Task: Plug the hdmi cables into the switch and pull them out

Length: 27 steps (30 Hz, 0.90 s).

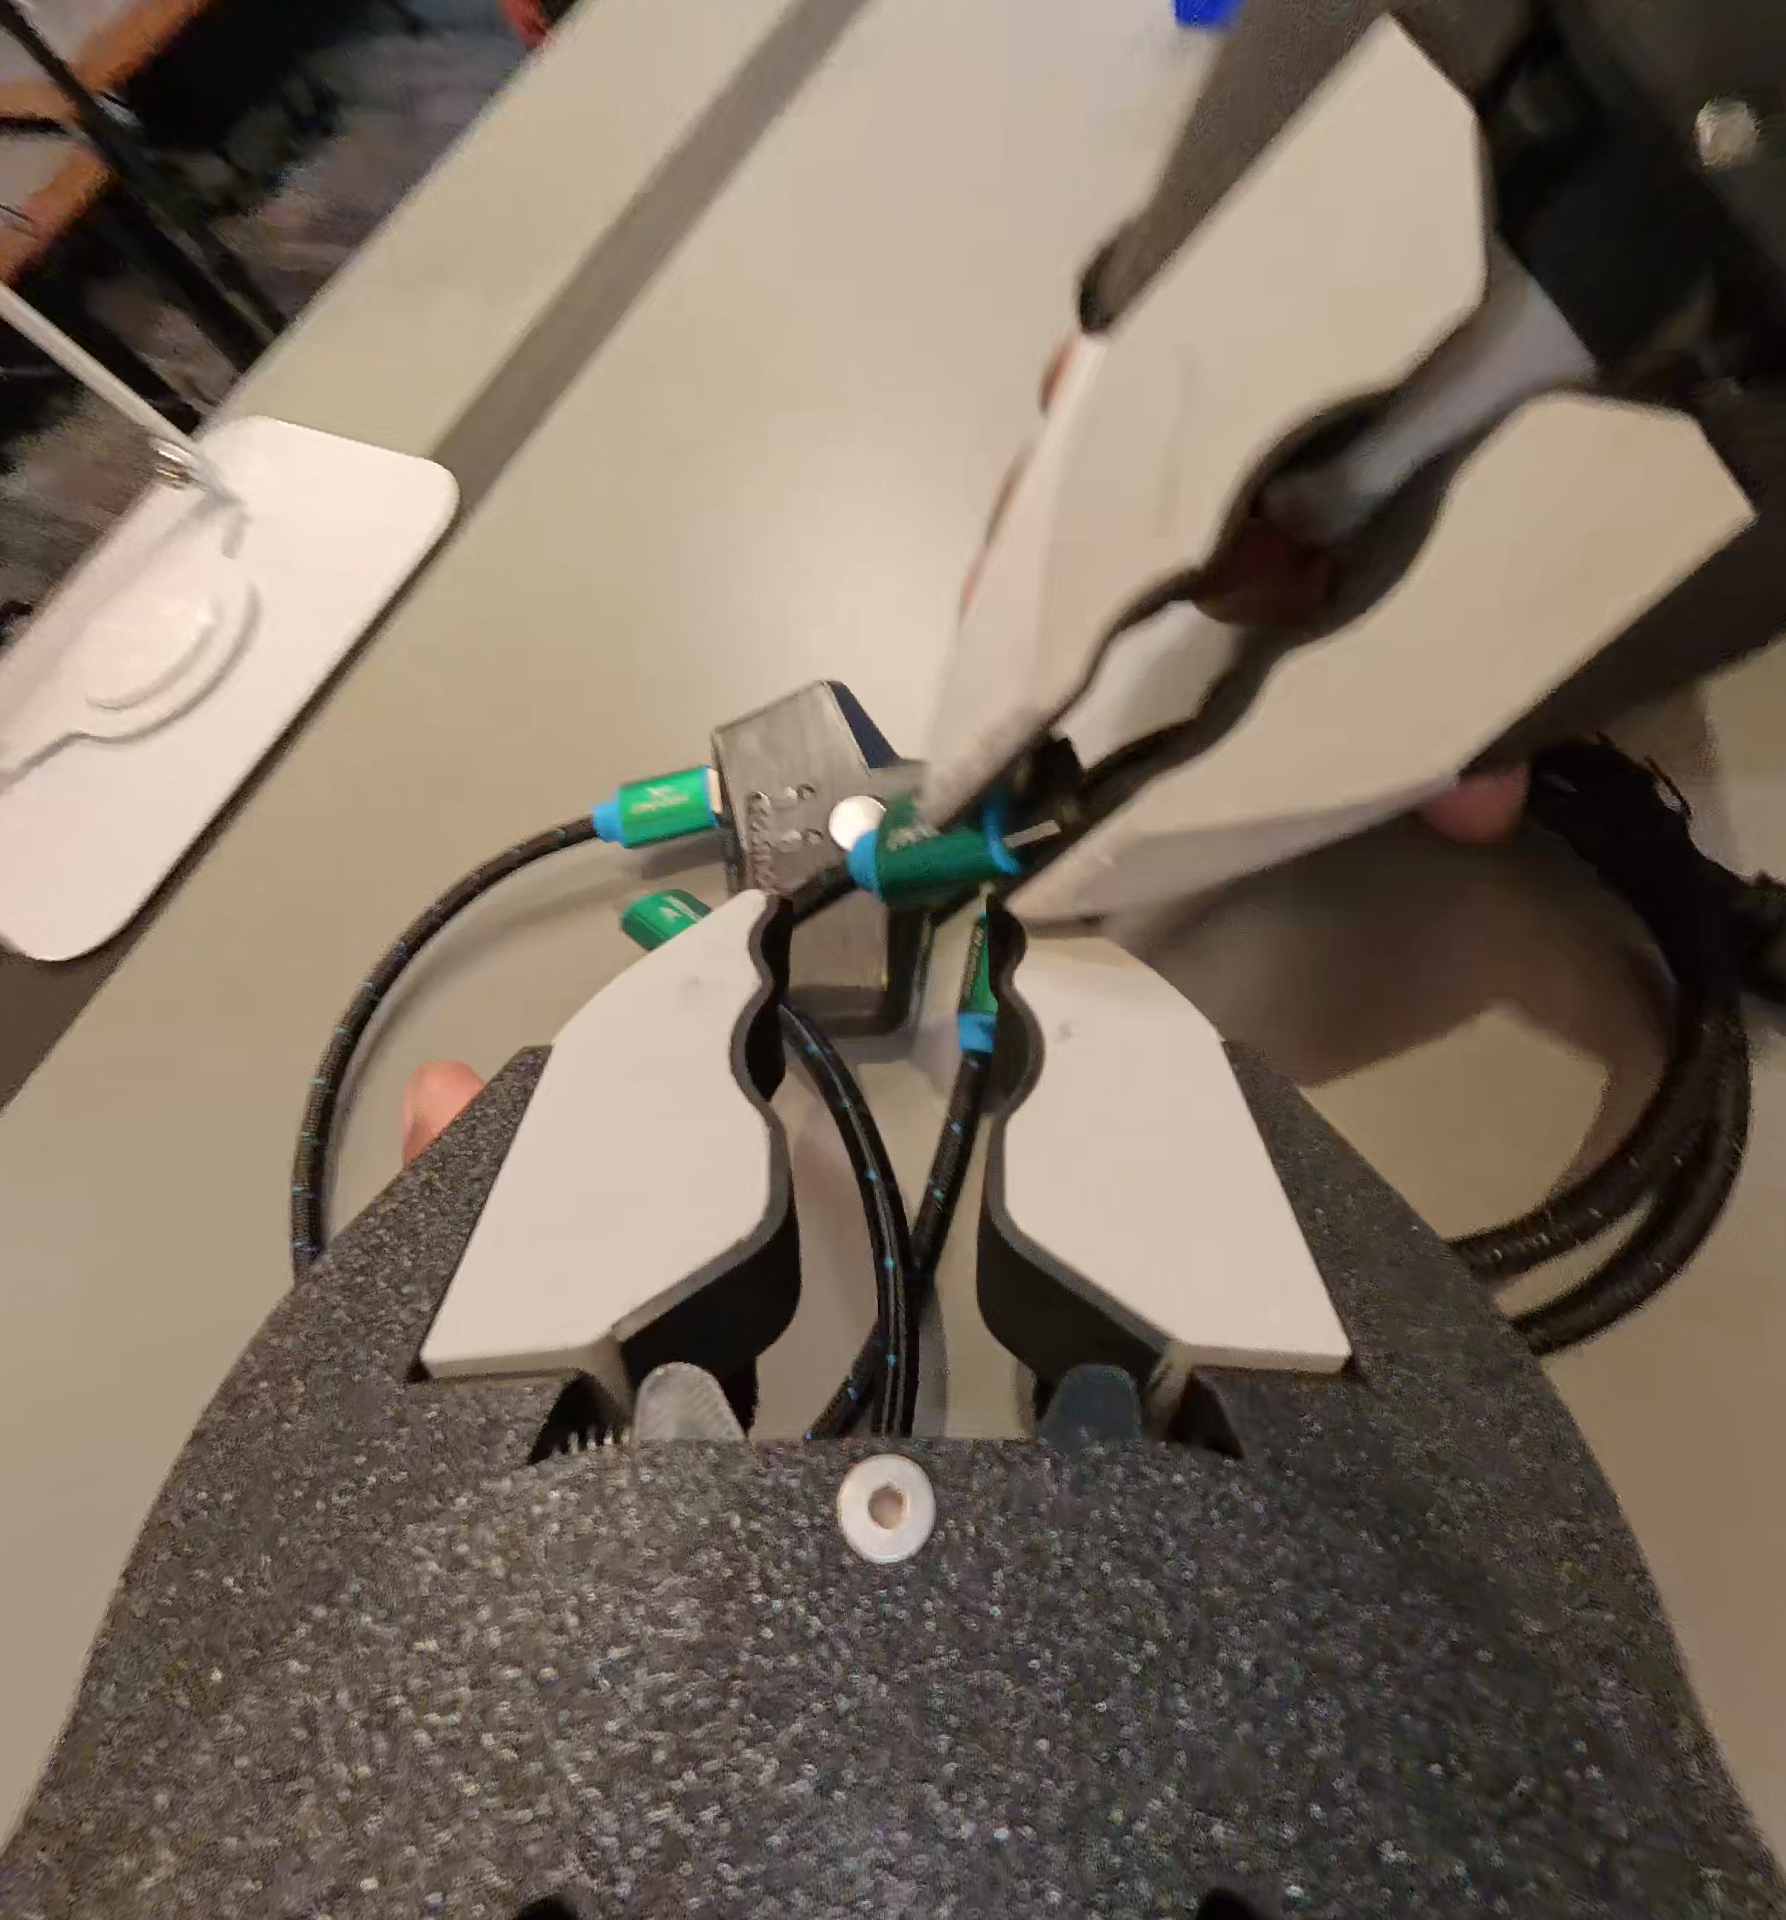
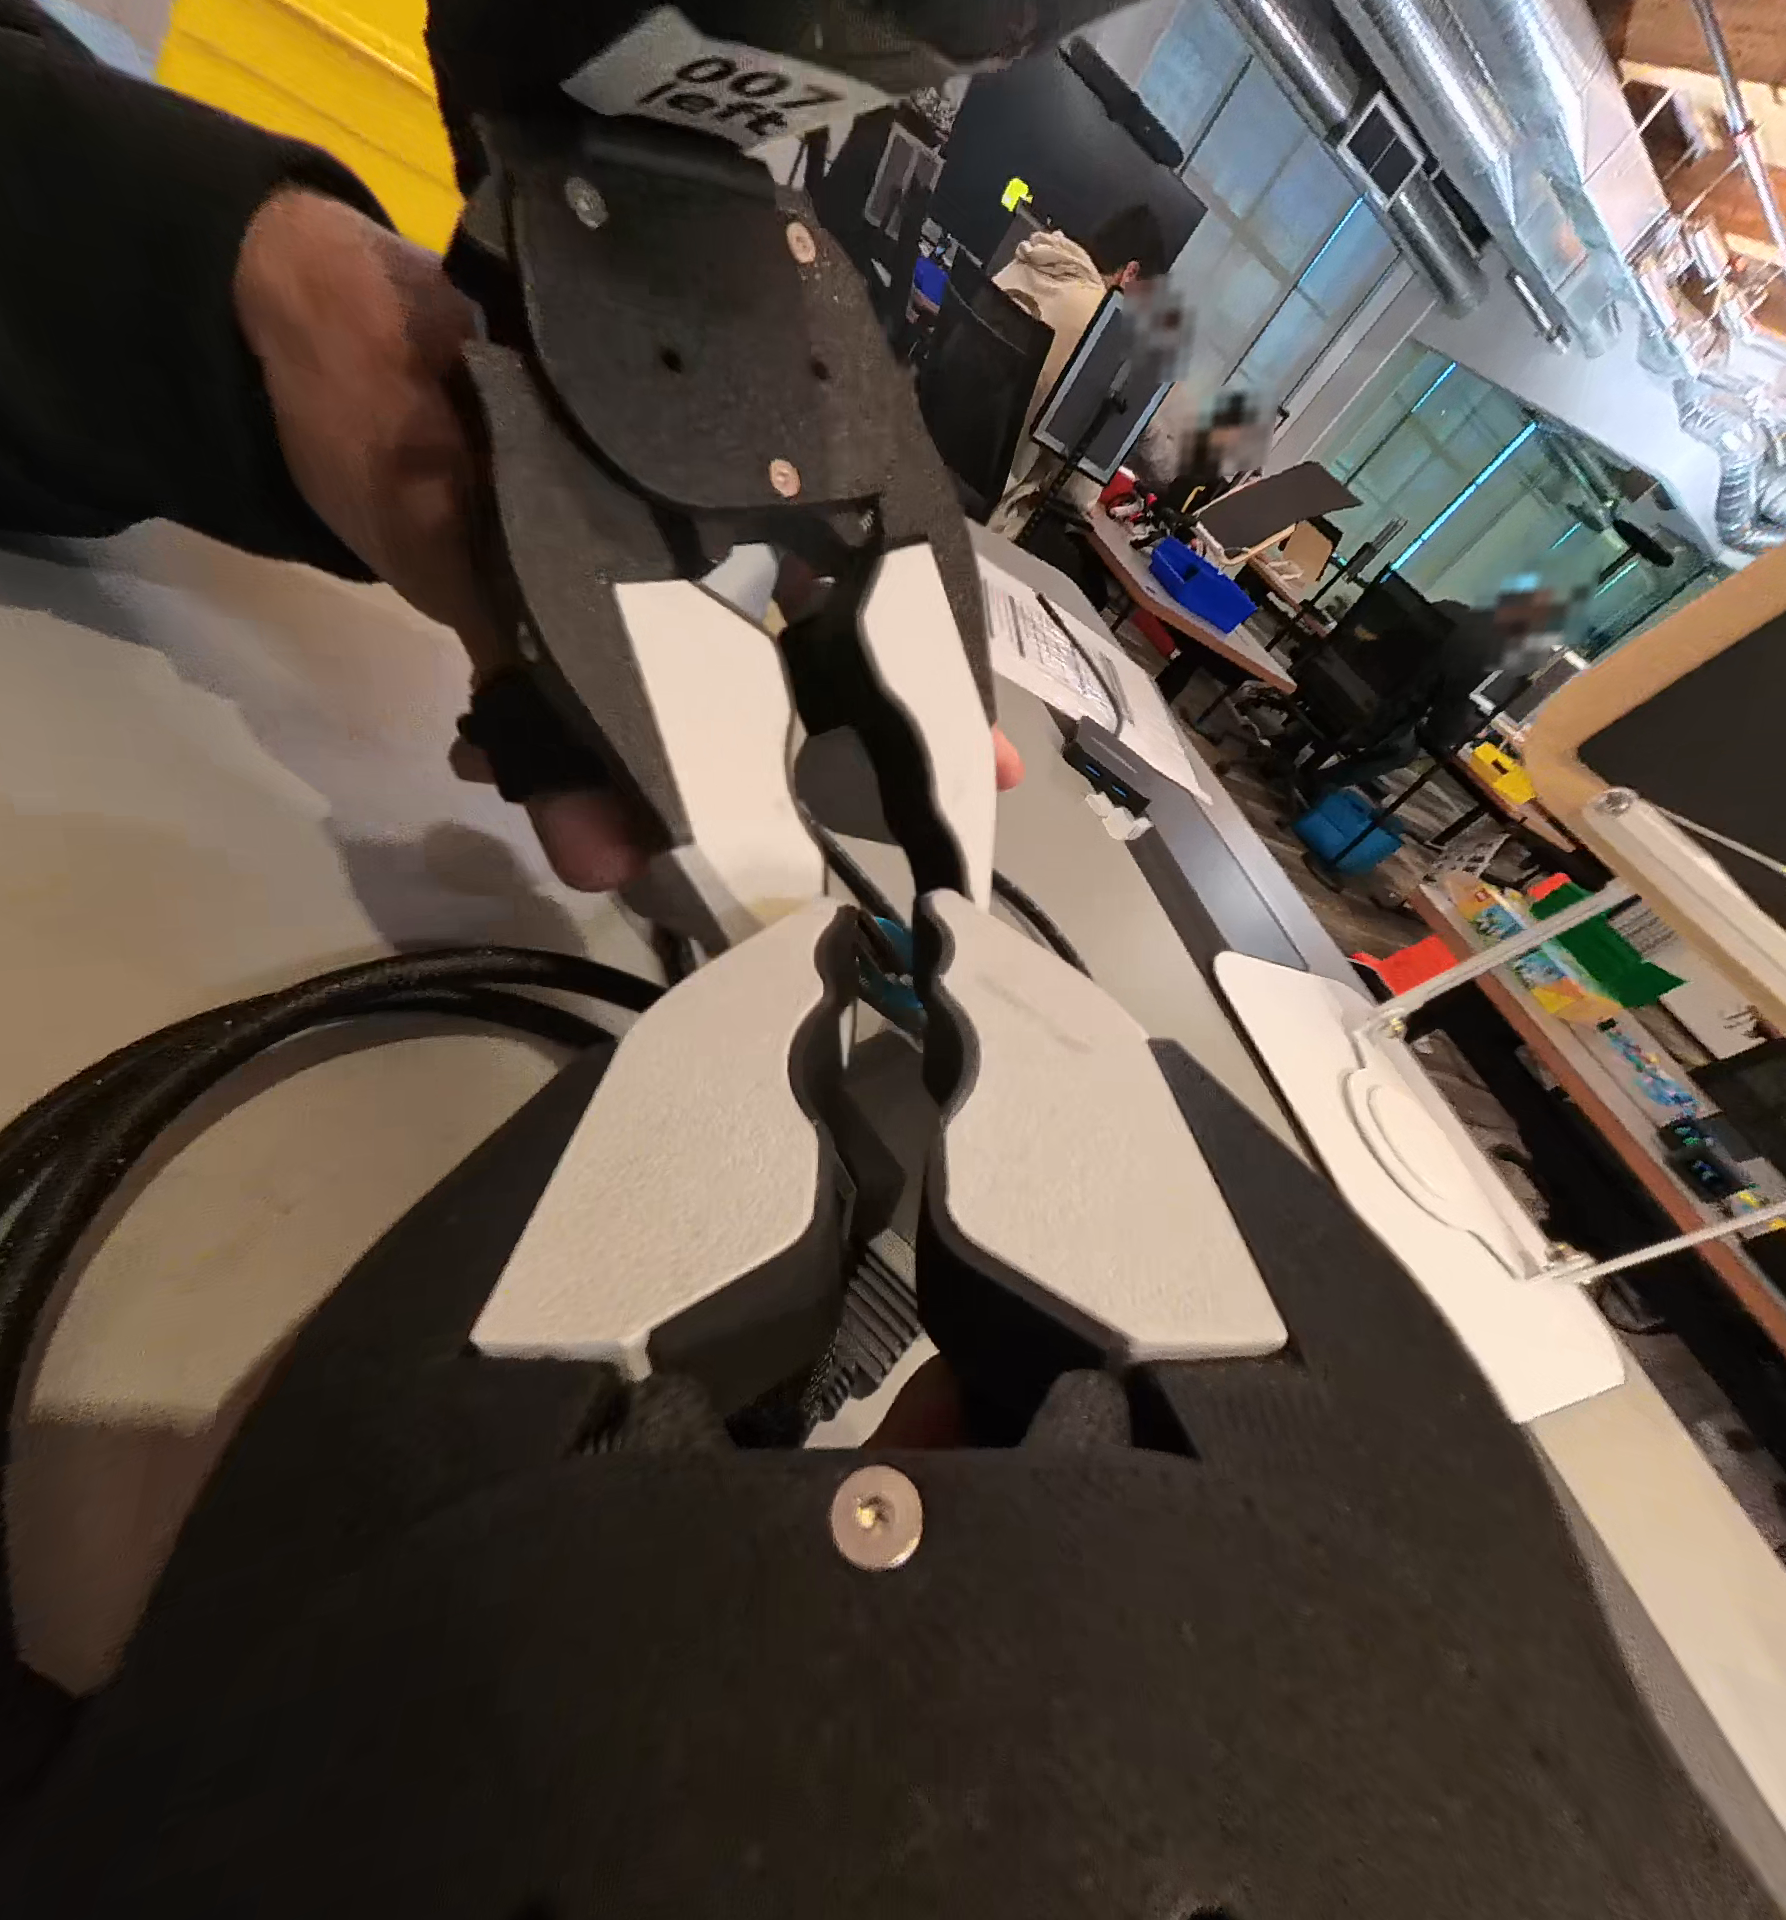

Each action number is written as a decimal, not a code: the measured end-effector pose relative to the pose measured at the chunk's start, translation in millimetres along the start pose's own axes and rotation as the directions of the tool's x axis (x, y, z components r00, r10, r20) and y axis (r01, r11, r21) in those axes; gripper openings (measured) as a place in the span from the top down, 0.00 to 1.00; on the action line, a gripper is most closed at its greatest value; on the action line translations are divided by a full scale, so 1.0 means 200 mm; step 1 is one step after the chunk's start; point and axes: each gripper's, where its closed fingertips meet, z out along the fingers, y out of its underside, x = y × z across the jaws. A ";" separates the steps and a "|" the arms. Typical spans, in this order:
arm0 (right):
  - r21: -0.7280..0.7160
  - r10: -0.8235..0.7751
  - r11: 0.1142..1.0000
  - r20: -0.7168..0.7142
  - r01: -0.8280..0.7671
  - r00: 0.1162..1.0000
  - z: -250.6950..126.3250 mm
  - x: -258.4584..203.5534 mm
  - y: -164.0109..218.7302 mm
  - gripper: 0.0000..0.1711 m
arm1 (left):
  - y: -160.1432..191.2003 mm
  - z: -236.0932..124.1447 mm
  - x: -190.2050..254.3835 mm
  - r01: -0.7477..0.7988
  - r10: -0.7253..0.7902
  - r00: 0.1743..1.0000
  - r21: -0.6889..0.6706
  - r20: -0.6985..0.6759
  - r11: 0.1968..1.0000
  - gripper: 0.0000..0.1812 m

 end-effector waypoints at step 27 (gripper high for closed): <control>-0.068 0.720 0.694 0.096 -0.717 0.687 0.01 -0.01 -0.06 0.75 | -0.19 -0.14 -0.26 -0.659 0.564 0.391 -0.207 0.727 0.723 0.95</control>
